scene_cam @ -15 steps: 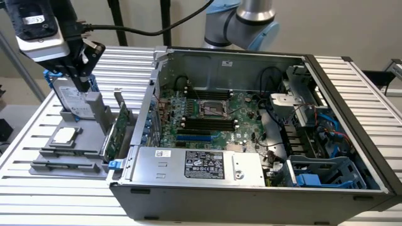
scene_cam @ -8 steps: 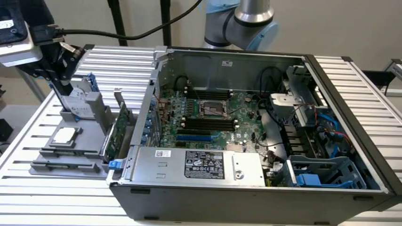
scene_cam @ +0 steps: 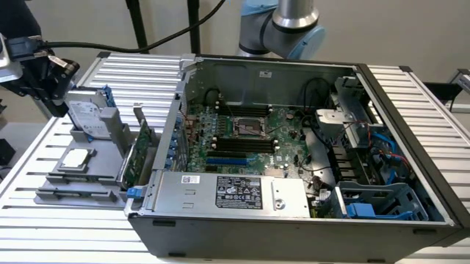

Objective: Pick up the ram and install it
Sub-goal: 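Reach for the ram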

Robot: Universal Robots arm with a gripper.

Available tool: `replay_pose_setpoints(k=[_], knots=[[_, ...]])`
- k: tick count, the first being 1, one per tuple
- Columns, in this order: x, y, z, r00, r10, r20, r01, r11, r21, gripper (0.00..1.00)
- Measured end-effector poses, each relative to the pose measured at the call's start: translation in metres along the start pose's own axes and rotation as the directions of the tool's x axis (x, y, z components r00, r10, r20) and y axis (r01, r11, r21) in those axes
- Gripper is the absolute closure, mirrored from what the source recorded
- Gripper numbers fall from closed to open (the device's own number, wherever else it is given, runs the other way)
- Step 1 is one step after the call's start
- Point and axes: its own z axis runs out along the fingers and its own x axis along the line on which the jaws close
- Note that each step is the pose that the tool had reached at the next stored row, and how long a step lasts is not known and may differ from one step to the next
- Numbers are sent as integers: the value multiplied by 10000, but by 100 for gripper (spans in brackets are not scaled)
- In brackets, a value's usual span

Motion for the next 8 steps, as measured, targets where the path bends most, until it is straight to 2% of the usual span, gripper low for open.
replay_pose_setpoints(k=[8], knots=[[159, -87, 54, 10000, 2, -46, -2, 10000, 3, 89]])
